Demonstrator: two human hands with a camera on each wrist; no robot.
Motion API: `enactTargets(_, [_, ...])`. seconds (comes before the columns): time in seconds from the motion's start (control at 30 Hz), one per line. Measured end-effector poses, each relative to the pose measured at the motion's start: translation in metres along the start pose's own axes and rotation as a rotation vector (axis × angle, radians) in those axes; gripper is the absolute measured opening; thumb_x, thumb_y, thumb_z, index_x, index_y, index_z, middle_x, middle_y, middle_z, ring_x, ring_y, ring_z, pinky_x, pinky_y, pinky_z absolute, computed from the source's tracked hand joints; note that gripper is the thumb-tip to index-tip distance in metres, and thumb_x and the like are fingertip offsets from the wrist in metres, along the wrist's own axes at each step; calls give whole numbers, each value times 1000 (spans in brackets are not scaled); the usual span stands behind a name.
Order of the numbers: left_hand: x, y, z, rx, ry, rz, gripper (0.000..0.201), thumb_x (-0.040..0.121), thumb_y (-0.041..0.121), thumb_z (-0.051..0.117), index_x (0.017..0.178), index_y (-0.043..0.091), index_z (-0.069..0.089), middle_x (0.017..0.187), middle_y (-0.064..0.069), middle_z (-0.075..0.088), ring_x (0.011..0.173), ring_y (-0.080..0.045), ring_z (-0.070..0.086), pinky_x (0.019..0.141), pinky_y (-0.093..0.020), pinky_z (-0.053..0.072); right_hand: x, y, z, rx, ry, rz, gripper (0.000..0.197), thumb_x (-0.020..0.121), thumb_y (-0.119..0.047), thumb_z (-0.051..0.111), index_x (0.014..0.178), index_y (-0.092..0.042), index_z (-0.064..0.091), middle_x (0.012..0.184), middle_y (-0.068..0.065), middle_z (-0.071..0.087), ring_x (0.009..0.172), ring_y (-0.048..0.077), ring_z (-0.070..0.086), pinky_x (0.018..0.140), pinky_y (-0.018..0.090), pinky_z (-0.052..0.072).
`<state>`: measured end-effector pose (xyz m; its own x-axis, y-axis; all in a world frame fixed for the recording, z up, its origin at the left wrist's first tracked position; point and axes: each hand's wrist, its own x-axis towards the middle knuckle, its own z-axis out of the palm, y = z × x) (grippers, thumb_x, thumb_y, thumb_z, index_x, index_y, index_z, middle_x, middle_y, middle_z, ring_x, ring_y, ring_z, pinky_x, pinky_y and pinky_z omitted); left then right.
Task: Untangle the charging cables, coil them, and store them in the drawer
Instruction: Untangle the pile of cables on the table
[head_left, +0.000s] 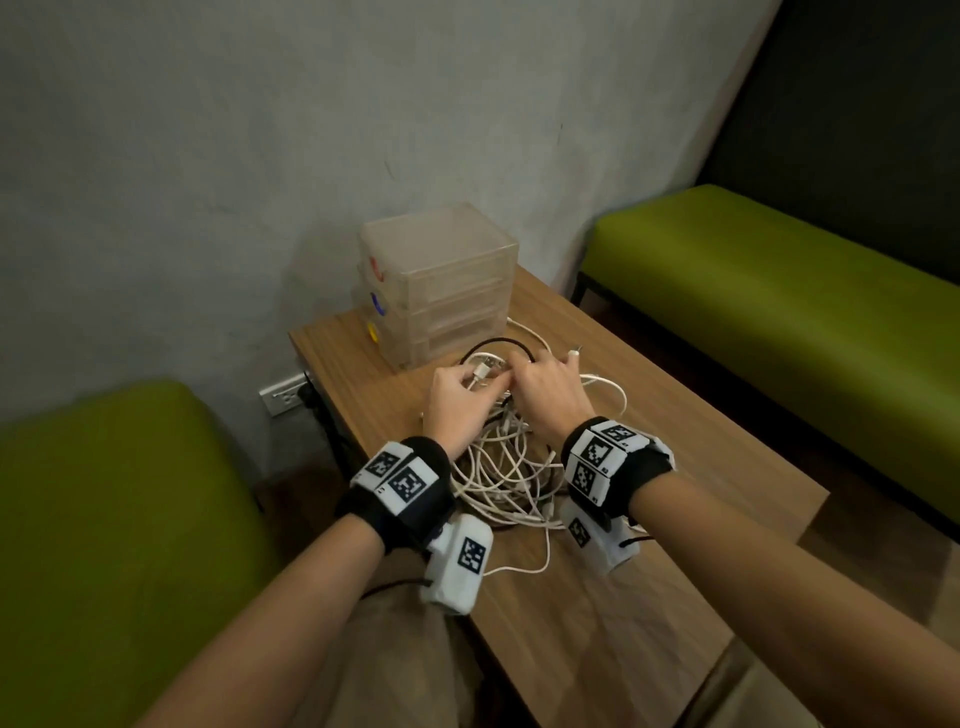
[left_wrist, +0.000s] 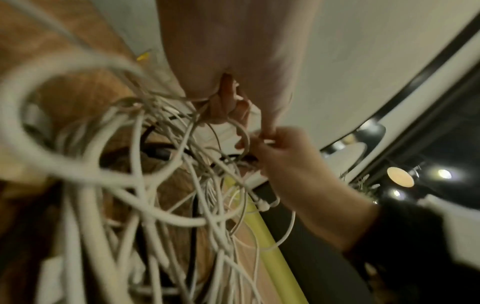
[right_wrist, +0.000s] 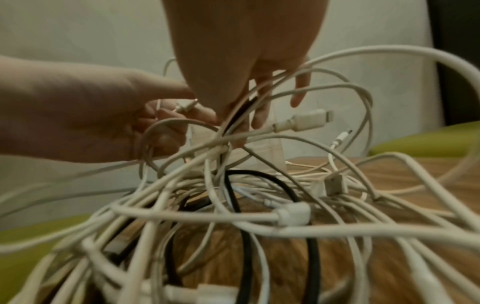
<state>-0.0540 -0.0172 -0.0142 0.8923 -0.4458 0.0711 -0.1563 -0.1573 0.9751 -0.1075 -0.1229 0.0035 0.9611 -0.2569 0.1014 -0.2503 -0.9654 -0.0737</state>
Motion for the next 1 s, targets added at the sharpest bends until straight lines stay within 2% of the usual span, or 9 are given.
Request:
enactTargets(0.13, [-1, 2, 9, -131, 90, -18, 9, 81, 21, 68, 85, 14, 72, 75, 2, 70, 63, 5, 60, 57, -6, 44, -4, 2, 4, 179, 109, 32, 32, 88, -24, 56, 115, -11, 45, 100, 4, 65, 105, 24, 53, 99, 47, 31])
enactTargets(0.2, [-1, 2, 13, -150, 128, -25, 9, 83, 17, 66, 83, 10, 71, 72, 3, 66, 60, 4, 59, 54, -3, 41, -4, 3, 6, 288, 101, 59, 35, 84, -23, 63, 111, -12, 44, 96, 1, 65, 100, 23, 57, 101, 48, 32])
enactTargets(0.3, [2, 0, 13, -86, 210, 6, 20, 82, 15, 67, 64, 14, 59, 65, 0, 57, 59, -8, 51, 52, -6, 38, 1, 4, 2, 336, 34, 151, 25, 81, -27, 67, 95, -17, 49, 85, -3, 64, 89, 20, 59, 98, 49, 35])
enactTargets(0.4, [9, 1, 6, -73, 303, 31, 37, 81, 12, 67, 54, 17, 43, 57, 3, 46, 52, -6, 42, 50, -6, 35, 2, 4, -3, 184, -59, 155, 18, 84, -38, 62, 81, -21, 55, 81, -4, 61, 88, 19, 57, 97, 51, 35])
enactTargets(0.53, [15, 6, -1, -78, 342, 66, 37, 81, 14, 67, 54, 20, 43, 60, 4, 47, 55, -5, 44, 53, -12, 35, 2, 5, -6, 135, -109, 165, 28, 87, -50, 54, 94, -26, 66, 92, -4, 67, 95, 17, 58, 99, 50, 35])
enactTargets(0.67, [33, 6, -17, -158, 455, 47, 33, 81, 17, 68, 56, 17, 47, 57, 4, 46, 52, -7, 41, 52, -20, 34, -4, 14, -1, 249, -96, 155, 29, 86, -54, 51, 99, -33, 68, 90, -5, 69, 92, 16, 60, 94, 48, 40])
enactTargets(0.83, [35, 14, -27, -120, 517, 133, 34, 82, 11, 66, 55, 13, 45, 60, 7, 44, 55, -2, 41, 51, -6, 33, -5, 13, -5, 336, -36, 83, 22, 85, -43, 59, 97, -28, 71, 82, -3, 72, 81, 16, 64, 85, 48, 49])
enactTargets(0.93, [33, 14, -26, -171, 531, 136, 36, 83, 12, 65, 54, 18, 45, 61, 5, 45, 55, -3, 42, 51, -6, 34, -3, 13, -8, 294, -31, 58, 19, 85, -40, 62, 91, -26, 73, 78, -3, 72, 76, 15, 64, 83, 44, 50])
enactTargets(1.0, [29, 17, -22, -196, 476, 116, 30, 83, 16, 66, 58, 16, 50, 58, 4, 47, 51, -4, 42, 50, -10, 34, -5, 10, -6, 229, -56, 5, 21, 87, -36, 61, 91, -20, 73, 78, -1, 72, 75, 16, 64, 82, 40, 51])
